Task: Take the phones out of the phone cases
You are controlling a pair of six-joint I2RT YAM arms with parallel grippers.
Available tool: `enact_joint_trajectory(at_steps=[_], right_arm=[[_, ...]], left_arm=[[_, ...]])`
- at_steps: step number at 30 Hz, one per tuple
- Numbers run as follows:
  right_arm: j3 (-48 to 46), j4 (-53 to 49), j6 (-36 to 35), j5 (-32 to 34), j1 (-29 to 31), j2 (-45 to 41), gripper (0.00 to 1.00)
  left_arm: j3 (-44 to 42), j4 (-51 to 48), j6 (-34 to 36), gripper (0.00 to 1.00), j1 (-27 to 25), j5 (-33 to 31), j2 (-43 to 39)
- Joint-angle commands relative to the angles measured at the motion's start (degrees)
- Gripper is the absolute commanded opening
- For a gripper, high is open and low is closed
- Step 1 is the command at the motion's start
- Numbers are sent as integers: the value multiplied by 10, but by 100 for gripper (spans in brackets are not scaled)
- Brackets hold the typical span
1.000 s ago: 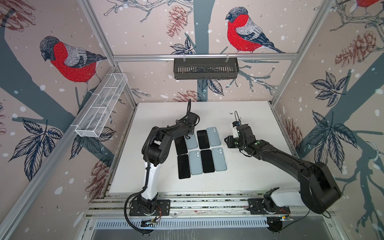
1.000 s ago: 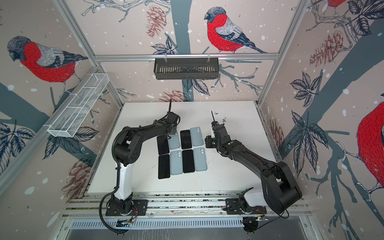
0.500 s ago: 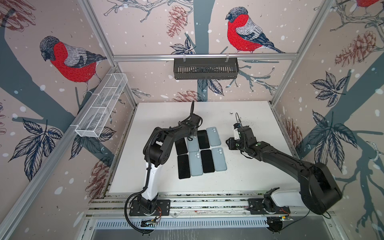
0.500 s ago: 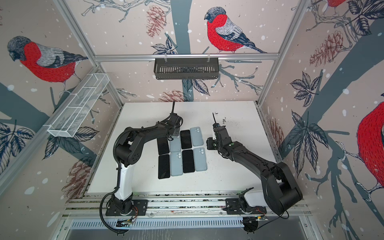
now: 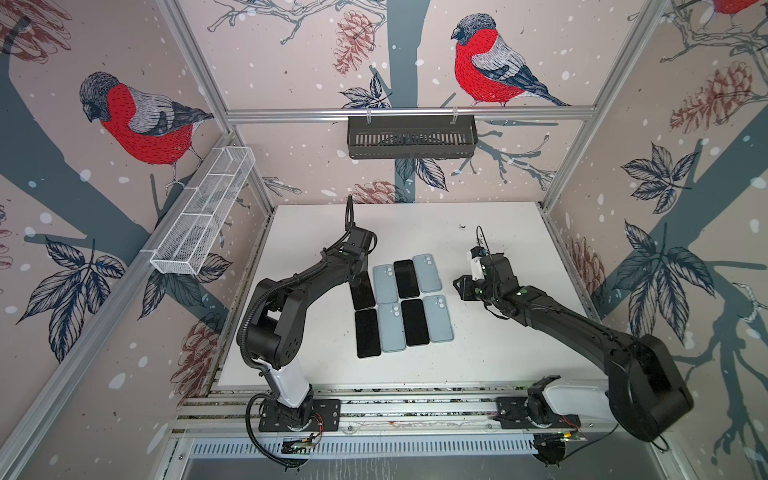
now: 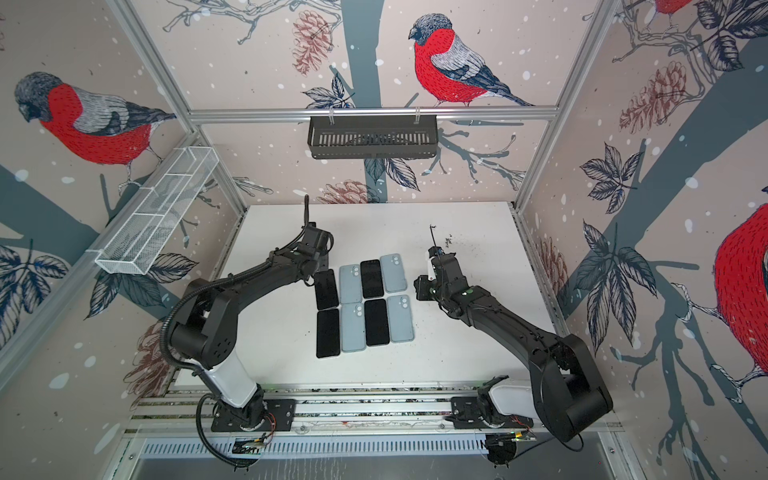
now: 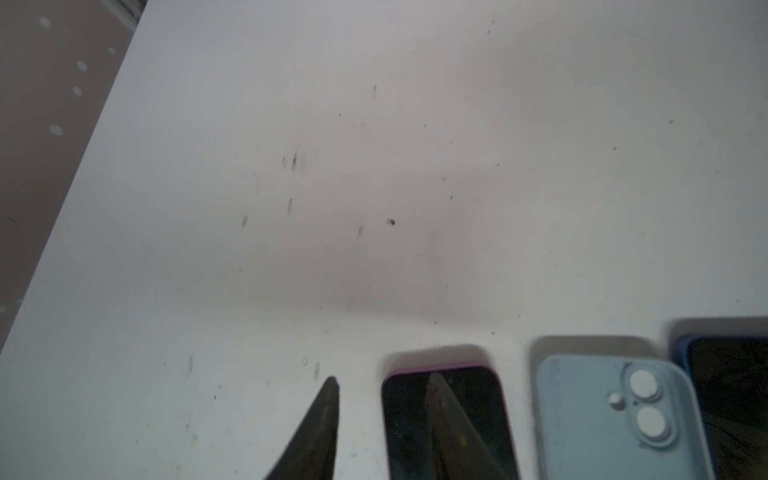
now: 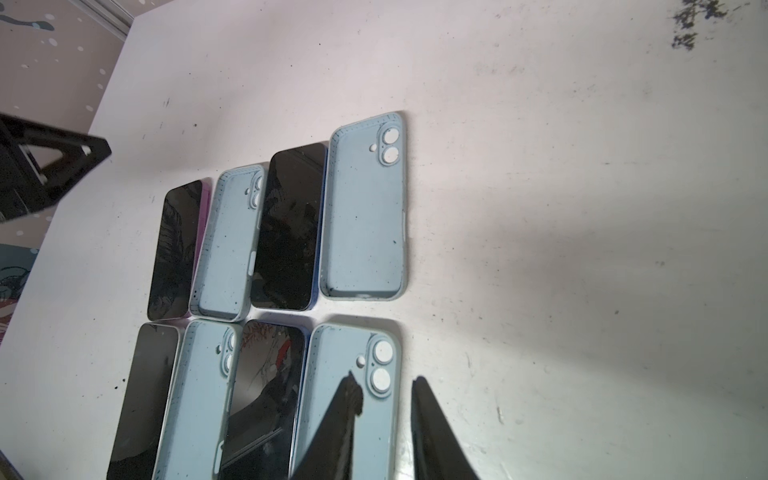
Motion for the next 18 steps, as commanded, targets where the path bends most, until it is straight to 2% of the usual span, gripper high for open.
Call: enact_joint_trajectory(at_steps=[1,3,6,18], right_arm=[[1,9,8,-8,1,-7,26],[2,8,7,-9,4,-9,26],[4,5,7,-12,6,-9,26],[-1,-6,3,-5,3,-19,26]], left_arm=[[-54,-2,-36,23,18,16,-35],[-94,11,-40,17,28,29,-45],[-108,15,-43,12,35,37,-36],[-109,70,-36,9,35,89,17]])
